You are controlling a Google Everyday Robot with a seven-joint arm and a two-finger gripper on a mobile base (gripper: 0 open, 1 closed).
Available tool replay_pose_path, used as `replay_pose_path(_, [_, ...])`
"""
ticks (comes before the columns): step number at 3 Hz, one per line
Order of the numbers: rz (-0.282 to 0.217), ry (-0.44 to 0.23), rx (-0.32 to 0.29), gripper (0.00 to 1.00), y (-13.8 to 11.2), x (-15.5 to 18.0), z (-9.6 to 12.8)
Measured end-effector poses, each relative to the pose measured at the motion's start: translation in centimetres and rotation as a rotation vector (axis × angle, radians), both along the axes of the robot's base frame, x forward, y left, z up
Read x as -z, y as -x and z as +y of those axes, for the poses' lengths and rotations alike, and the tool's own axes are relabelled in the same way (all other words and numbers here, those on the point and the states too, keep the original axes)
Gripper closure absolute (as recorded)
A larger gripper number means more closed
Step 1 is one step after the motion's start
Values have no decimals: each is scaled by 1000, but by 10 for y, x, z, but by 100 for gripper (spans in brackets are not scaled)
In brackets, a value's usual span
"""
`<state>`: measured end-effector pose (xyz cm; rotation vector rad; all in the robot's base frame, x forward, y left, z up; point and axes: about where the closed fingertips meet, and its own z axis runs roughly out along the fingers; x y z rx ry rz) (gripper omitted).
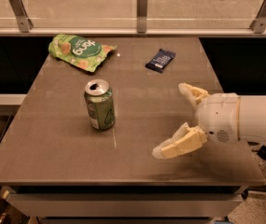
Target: Knock green can over
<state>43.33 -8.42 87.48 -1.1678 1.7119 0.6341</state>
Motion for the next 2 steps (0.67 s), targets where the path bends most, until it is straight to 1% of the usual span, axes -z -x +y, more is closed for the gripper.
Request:
replay_pose_path(1, [-7,-48,-23,0,1,3,23])
replay_pose_path(2, [-19,-73,-59,0,6,1,44])
